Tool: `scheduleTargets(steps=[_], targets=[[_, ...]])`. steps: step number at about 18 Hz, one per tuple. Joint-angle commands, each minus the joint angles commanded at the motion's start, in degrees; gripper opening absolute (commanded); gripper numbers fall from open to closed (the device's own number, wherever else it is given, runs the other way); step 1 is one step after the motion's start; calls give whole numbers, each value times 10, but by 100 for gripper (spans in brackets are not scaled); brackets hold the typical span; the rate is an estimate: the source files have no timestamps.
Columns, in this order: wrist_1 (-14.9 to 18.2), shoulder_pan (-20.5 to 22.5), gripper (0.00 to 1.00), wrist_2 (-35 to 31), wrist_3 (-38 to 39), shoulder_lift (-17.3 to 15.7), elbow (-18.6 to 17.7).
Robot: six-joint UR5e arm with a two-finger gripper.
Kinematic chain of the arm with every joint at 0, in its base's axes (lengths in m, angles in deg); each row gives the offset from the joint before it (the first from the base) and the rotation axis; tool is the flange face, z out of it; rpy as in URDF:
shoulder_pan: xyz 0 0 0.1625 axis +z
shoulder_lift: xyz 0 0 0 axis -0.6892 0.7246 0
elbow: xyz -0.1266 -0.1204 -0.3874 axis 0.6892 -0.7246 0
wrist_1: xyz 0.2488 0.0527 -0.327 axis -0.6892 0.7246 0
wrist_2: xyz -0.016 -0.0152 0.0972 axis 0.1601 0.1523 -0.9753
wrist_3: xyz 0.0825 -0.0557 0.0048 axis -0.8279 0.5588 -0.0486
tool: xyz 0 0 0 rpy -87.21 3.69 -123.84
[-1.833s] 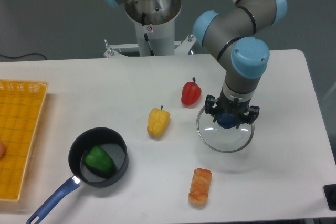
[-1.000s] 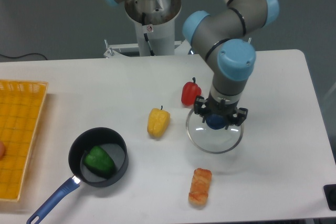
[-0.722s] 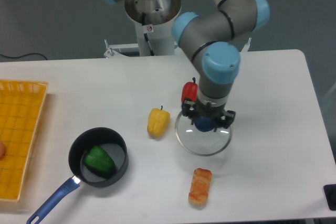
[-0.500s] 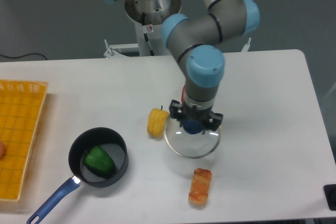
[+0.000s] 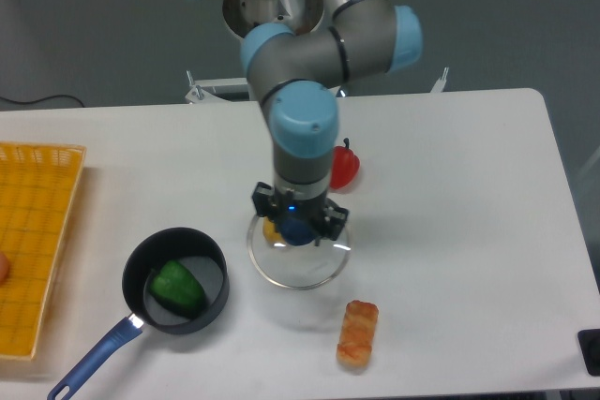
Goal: Close the pot lid
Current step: 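Carry the glass lid over the dark blue saucepan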
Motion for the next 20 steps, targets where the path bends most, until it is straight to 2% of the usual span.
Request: scheduleTargets(steps=[2, 8, 20], targets=[[-2, -16, 49, -2, 22, 0, 0], [-46, -67, 49, -5, 80, 1, -8], [-50, -120, 49, -32, 116, 10, -12]])
